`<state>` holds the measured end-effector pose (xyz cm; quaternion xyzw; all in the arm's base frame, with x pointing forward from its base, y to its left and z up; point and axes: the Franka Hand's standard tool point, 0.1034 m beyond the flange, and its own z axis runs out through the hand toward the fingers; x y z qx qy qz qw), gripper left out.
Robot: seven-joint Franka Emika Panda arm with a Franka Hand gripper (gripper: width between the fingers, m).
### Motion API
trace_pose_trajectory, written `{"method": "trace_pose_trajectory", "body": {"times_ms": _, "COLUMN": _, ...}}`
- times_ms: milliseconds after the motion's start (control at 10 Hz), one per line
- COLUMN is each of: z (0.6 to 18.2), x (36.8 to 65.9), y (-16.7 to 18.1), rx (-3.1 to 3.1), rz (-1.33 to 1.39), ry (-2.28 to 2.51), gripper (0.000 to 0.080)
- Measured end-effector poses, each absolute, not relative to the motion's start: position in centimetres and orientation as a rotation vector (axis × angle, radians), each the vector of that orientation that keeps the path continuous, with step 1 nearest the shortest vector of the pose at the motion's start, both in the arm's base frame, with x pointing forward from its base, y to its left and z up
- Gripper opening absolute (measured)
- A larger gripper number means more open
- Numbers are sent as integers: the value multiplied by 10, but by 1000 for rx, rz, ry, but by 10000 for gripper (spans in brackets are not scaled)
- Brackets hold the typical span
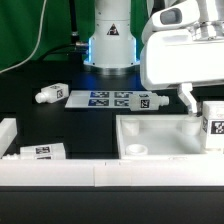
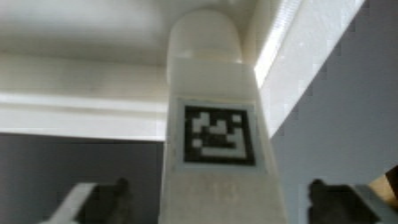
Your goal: Assemble one leg
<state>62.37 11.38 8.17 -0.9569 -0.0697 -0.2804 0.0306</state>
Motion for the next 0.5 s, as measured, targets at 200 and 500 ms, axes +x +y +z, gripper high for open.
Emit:
{"method": "trace_pose_trajectory", "body": {"times_ms": 200, "z": 90, "x": 633, "y": 119, "rx": -2964, "rz": -757, "ry": -199, "gripper": 616}}
{"method": "trace_pose_trajectory", "body": {"times_ms": 500, "z": 90, "x": 640, "y": 121, "rx": -3018, "rz": -342, "ry": -179, "gripper": 648}}
